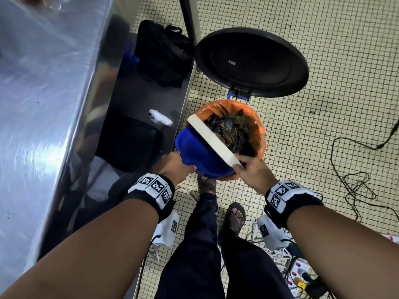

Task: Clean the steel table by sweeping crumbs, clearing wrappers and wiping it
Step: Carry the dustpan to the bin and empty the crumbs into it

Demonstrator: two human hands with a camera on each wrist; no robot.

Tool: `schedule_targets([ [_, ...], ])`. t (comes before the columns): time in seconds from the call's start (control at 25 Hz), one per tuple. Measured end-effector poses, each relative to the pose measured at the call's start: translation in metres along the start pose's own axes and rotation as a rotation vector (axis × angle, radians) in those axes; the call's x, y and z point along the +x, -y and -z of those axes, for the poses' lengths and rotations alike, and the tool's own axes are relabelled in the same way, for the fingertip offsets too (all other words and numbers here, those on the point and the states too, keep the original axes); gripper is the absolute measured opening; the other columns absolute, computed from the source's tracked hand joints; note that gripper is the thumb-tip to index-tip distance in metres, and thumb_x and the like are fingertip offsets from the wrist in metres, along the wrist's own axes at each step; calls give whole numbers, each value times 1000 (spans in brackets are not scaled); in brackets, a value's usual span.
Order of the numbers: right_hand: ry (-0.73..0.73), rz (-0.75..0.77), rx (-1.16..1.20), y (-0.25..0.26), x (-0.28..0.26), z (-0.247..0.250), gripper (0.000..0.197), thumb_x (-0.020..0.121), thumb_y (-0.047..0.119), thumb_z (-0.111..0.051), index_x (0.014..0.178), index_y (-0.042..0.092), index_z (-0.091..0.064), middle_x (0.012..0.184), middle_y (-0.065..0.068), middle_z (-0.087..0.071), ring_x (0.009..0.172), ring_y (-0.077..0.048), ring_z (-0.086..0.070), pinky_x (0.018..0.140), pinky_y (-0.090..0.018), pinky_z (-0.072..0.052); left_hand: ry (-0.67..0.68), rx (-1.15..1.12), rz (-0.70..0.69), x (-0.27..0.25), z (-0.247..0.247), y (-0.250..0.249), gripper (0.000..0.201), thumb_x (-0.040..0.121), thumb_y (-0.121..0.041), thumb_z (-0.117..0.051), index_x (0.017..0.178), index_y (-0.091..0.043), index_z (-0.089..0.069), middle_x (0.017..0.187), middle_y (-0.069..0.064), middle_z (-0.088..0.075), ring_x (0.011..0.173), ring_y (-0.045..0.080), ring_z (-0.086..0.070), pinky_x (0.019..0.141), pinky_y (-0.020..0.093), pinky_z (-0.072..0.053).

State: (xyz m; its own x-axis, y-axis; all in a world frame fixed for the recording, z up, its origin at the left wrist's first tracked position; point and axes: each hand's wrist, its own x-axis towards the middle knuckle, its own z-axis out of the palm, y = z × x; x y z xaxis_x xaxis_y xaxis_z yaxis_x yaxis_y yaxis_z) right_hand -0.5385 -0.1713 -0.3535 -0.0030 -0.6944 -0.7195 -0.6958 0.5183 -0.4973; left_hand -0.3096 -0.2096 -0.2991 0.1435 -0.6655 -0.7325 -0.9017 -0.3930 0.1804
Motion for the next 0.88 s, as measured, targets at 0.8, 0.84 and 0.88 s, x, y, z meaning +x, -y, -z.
schedule_targets([
  [0.8, -29, -84, -12, -22, -5, 1, 43, 94, 33, -51, 137, 27, -53, 114, -13, -66, 79, -22, -57, 70, -24, -43, 9, 26, -26, 0, -3, 5, 28, 79, -45, -70, 100, -28, -63, 85, -4, -65, 77, 18, -64, 75, 34, -56],
  [0.84, -46, -91, 15, -21, -4, 0, 44, 94, 32, -50, 137, 28, -53, 112, -13, -67, 80, -25, -59, 70, -26, -46, 10, 18, -26, -1, -5, 5, 27, 80, -45, -70, 99, -27, -63, 85, -5, -65, 76, 17, -64, 73, 33, -56],
  [0.88, -67, -94, 55, -20, -2, -1, 44, 93, 32, -50, 137, 29, -52, 109, -14, -67, 78, -26, -60, 69, -27, -47, 12, 11, -30, -2, -7, 4, 26, 80, -44, -70, 98, -27, -63, 86, -5, -65, 77, 17, -63, 73, 31, -55],
])
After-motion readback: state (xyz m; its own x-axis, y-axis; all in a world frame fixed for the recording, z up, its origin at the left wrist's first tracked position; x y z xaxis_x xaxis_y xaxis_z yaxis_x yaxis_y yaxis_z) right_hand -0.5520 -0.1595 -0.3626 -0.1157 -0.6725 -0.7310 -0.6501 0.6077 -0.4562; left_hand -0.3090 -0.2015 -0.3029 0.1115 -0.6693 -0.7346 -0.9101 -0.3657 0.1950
